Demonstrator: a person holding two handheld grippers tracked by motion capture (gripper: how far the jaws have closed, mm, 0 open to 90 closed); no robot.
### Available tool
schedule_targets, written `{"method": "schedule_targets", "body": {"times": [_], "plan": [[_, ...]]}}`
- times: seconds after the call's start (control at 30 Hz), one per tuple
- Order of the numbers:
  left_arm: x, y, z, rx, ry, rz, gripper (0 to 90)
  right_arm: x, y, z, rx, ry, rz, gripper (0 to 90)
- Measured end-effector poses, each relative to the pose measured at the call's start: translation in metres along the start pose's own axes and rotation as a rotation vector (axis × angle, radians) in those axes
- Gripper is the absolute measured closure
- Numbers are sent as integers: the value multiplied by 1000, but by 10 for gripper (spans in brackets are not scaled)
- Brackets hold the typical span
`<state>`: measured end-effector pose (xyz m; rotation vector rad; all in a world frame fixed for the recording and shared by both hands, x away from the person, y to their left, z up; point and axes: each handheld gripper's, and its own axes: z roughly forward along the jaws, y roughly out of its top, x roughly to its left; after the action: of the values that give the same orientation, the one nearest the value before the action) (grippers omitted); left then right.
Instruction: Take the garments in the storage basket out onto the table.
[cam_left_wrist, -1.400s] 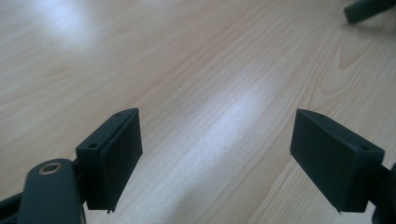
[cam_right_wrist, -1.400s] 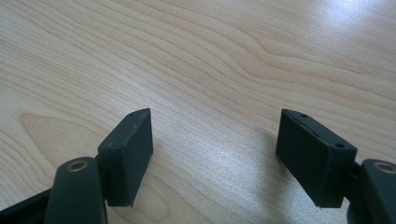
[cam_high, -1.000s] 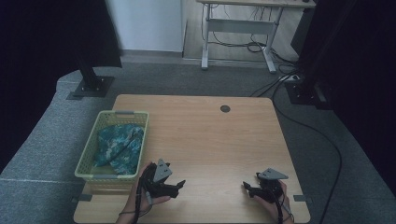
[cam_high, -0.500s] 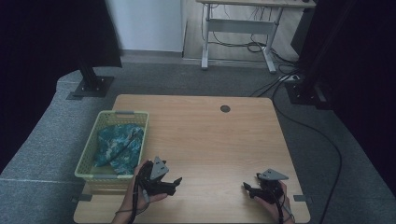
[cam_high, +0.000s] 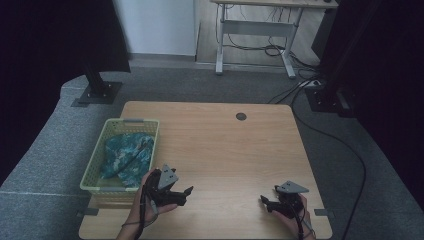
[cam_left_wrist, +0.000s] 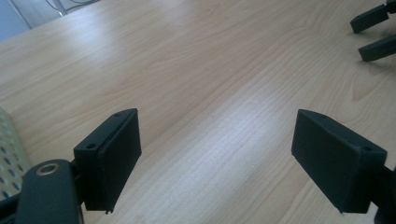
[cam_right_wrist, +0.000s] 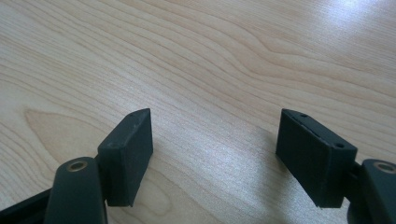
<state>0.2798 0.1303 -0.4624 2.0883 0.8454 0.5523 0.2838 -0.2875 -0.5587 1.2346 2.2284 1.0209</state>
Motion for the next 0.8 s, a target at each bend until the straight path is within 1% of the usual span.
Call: {"method": "schedule_targets", "body": {"times": [0.13,0.17,0.23,0.43,0.57,0.6,0.73,0.8], "plan": [[5,1,-3,2,13,1,157,0,0,0,0,0,0,265],[8,0,-4,0,19,-8,156,0,0,0,0,0,0,265],[9,0,-5,2,23,-6,156,0,0,0,0,0,0,265],[16,-2,-11,-7,39,-21,155,0,0,0,0,0,0,265],[23,-3,-14,2,49,-30,155,0,0,0,0,0,0,265],[24,-3,-15,-2,51,-37,155,0,0,0,0,0,0,265],[28,-4,-18,-6,59,-42,155,0,0,0,0,0,0,265],[30,-3,-18,-9,55,-49,155,0,0,0,0,0,0,265]]}}
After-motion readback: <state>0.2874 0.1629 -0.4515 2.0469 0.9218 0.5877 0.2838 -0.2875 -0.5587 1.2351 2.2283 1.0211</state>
